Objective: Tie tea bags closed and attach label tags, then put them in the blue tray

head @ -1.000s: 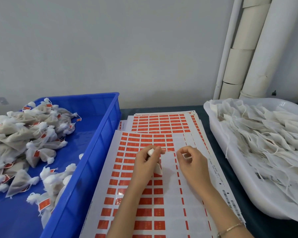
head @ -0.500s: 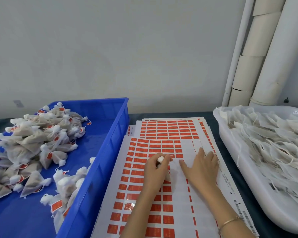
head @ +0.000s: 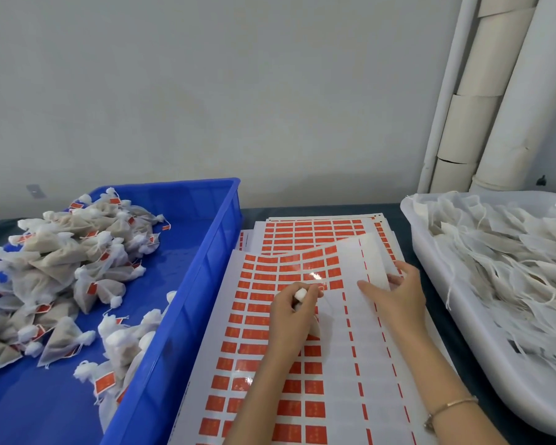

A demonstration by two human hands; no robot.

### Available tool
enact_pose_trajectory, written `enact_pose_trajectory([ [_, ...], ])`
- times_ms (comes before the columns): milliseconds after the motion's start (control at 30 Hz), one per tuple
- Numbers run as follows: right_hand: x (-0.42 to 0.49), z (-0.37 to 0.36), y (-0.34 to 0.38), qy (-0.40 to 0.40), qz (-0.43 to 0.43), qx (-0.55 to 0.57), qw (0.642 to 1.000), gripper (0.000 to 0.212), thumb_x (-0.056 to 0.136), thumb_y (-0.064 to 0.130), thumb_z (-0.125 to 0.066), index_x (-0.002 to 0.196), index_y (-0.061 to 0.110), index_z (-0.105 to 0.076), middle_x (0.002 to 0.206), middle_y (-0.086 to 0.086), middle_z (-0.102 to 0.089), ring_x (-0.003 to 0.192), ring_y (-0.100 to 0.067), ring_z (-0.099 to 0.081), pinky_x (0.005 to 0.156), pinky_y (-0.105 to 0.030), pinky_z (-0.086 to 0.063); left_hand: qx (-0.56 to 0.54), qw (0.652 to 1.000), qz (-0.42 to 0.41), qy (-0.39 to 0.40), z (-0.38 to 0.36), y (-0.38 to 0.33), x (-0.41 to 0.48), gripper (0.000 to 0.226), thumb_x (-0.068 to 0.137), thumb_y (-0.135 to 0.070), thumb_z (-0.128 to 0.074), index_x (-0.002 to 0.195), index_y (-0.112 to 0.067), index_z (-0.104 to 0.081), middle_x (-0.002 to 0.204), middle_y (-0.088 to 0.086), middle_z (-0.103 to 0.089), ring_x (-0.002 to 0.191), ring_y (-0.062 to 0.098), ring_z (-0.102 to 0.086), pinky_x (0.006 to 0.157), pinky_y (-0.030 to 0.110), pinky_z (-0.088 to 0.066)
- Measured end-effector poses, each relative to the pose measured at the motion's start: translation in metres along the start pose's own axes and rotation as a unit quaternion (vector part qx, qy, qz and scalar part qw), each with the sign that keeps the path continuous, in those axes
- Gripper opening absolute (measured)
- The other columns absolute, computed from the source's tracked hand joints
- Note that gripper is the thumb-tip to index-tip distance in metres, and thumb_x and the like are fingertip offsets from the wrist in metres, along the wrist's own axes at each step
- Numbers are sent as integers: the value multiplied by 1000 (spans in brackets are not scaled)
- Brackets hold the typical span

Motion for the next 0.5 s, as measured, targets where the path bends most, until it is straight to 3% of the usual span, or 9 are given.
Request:
enact_pose_trajectory([
  [67, 1, 2, -3, 46, -38, 4, 998, 60, 77, 28, -79, 127, 28, -46, 127, 0, -57, 104, -22, -62, 69, -29, -46, 8, 1000, 0, -15, 1, -1, 0, 14, 93, -33, -59, 93, -24, -70, 83, -9, -68, 78, 10, -64, 61, 11, -48],
  [100, 3, 3, -4, 76, -41, 11, 996, 43, 79, 28, -78, 114, 32, -52, 119, 4, -60, 96, -19, -65, 64, -27, -47, 14, 1000, 1, -26, 3, -2, 1, 12, 93, -33, -60, 93, -25, -70, 83, -9, -68, 77, 10, -64, 61, 11, -49],
  [167, 2, 4, -4, 140, -41, 17, 989, 21, 82, 27, -74, 92, 33, -56, 101, 10, -67, 81, -16, -70, 62, -29, -54, 26, 999, 5, -47, 7, -10, 8, 7, 93, -30, -60, 98, -32, -65, 87, -15, -66, 77, 9, -65, 58, 11, -50],
  [200, 2, 4, -3, 166, -42, 17, 985, 17, 83, 27, -72, 90, 34, -58, 96, 10, -69, 78, -16, -71, 65, -33, -57, 34, 998, 2, -50, 9, -17, 13, 13, 94, -28, -59, 101, -38, -59, 90, -19, -63, 77, 9, -66, 55, 11, -50],
  [267, 1, 5, -3, 205, -52, 23, 977, 13, 86, 27, -70, 93, 32, -60, 93, 7, -71, 79, -19, -72, 73, -41, -58, 48, 998, -5, -39, 9, -31, 23, 24, 95, -24, -57, 103, -46, -52, 91, -24, -57, 73, 13, -68, 50, 11, -49],
  [367, -2, 6, 0, 230, -60, 40, 971, 13, 87, 28, -68, 96, 30, -60, 93, 4, -72, 80, -22, -72, 78, -45, -58, 101, 994, -36, -13, 2, -46, 32, 23, 97, -23, -53, 94, -45, -52, 88, -22, -55, 66, 13, -66, 46, 11, -46],
  [500, -8, 5, 7, 284, -67, 74, 953, 24, 85, 30, -72, 107, 28, -62, 96, -1, -74, 85, -27, -72, 85, -53, -55, 183, 981, -53, 21, -12, -39, 36, 14, 95, -32, -57, 102, -44, -57, 102, -19, -59, 76, 5, -63, 60, 14, -54],
])
Point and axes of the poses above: each hand's wrist, its own x-axis towards the middle knuckle, its own z-axis out of the back of the hand, y = z × x, the point moved 5 cm from there along x, towards the middle knuckle
